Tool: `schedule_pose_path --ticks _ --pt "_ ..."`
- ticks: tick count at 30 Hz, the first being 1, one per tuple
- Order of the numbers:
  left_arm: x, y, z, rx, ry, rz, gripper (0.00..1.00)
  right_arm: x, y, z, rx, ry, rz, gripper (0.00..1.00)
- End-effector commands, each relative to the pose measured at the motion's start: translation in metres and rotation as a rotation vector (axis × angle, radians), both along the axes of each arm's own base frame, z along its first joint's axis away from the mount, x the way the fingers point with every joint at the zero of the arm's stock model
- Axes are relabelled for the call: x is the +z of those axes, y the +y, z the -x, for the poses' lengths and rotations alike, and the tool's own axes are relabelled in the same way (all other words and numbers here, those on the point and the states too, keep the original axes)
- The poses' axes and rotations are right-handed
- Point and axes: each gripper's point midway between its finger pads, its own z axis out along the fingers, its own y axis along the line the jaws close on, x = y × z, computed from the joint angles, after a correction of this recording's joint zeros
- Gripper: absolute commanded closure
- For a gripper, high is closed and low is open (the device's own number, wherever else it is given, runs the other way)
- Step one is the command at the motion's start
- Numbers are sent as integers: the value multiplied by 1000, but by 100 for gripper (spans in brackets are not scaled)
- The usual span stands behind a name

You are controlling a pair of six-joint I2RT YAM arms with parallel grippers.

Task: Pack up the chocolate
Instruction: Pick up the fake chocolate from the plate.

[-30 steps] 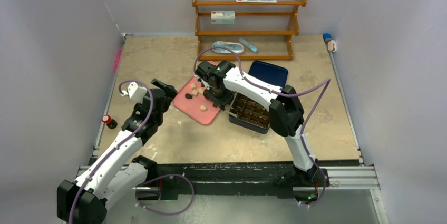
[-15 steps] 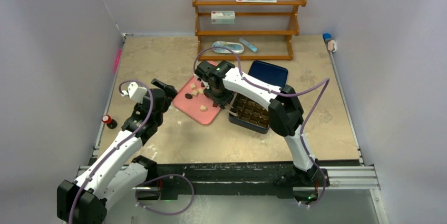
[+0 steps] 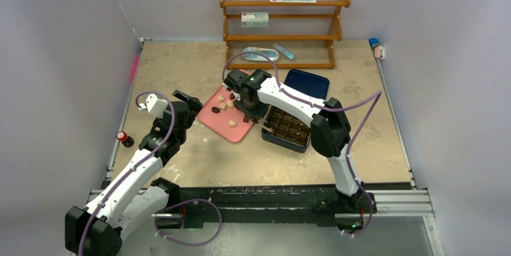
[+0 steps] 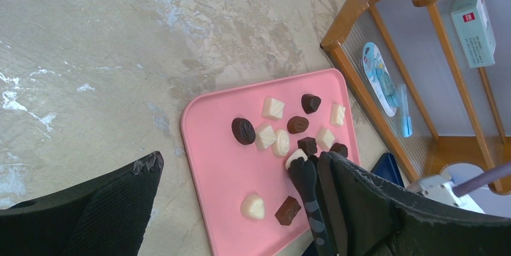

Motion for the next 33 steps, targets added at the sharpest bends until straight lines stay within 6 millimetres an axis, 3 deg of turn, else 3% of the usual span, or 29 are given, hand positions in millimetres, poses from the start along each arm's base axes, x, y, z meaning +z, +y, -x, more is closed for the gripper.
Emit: schedule_pose_path --ticks 1,16,33 --pt "2 1 -1 7 -14 9 0 37 -4 -2 7 -76 -51 100" --pt "4 -1 -5 2 -9 0 0 51 -15 5 -20 -101 -69 100" --pt "0 -2 -5 -9 4 -6 0 77 -47 25 -75 -155 -93 100"
